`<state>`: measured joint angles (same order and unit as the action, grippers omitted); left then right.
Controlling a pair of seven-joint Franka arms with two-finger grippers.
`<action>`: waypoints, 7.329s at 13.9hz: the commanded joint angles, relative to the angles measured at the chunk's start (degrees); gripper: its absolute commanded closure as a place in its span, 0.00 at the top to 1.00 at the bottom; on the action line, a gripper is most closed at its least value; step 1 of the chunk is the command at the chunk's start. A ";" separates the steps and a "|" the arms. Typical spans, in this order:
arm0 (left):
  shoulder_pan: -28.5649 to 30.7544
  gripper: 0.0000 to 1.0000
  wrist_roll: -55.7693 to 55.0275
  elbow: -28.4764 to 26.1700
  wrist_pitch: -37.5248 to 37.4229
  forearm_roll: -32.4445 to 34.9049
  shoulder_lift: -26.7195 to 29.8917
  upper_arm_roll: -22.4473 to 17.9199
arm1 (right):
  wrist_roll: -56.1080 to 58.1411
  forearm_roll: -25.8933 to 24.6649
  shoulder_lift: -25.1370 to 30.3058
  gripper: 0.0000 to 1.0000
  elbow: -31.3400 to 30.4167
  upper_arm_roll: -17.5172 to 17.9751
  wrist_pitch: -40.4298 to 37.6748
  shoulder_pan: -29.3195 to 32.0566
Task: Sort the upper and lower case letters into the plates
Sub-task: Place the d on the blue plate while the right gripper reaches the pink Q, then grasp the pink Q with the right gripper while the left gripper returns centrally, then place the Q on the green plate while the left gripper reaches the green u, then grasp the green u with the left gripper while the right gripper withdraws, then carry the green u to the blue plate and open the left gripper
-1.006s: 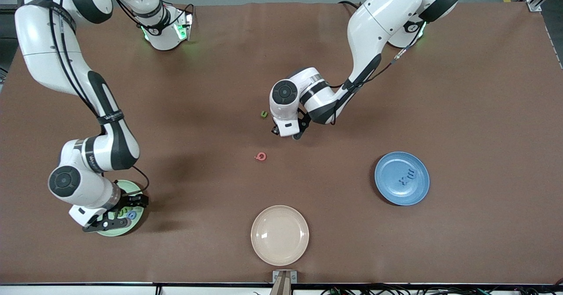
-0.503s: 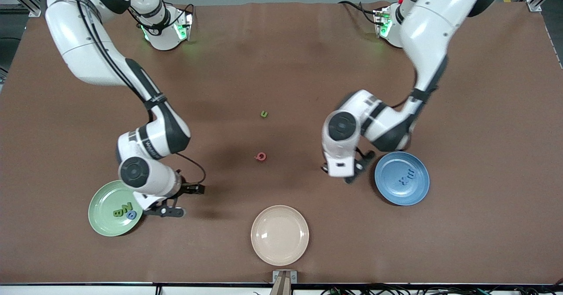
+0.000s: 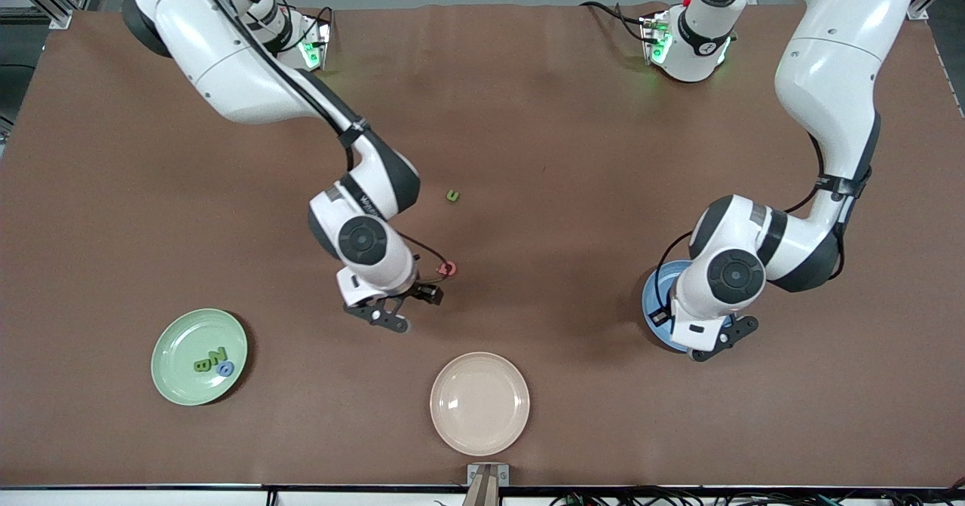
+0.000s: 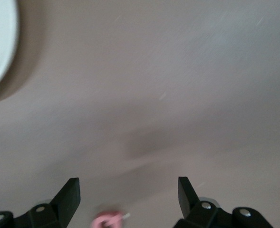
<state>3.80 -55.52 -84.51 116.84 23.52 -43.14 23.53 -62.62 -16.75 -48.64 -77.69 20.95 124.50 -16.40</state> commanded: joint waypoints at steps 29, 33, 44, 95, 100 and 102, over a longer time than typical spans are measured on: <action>-9.07 1.00 -9.69 -0.92 -0.20 0.73 -1.16 8.38 | 1.48 -3.03 1.35 0.05 -3.88 -6.27 -0.80 -2.18; -11.96 1.00 -9.69 -0.92 -0.20 0.82 -1.25 8.38 | 22.05 -3.03 4.51 0.06 -3.96 -6.27 -6.19 8.46; -35.77 0.88 -7.15 0.13 8.13 4.41 -3.62 3.20 | 64.20 -3.47 1.61 0.69 -3.78 -8.38 8.04 27.39; 3.49 0.27 5.86 -0.40 -5.39 3.11 -0.63 2.75 | 65.52 16.83 53.12 1.00 -13.71 -23.76 -31.95 16.75; 4.11 1.00 5.69 0.04 -6.70 2.32 2.69 3.54 | 65.44 16.92 52.50 1.00 -13.63 -24.02 -32.30 17.10; 4.11 1.00 5.17 2.32 -6.88 0.84 4.19 4.68 | 65.17 16.83 52.42 1.00 -13.71 -24.02 -32.56 16.93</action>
<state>7.72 -50.15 -82.84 111.91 26.42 -42.71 27.23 2.02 -0.38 4.22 -92.42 -3.10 93.03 0.21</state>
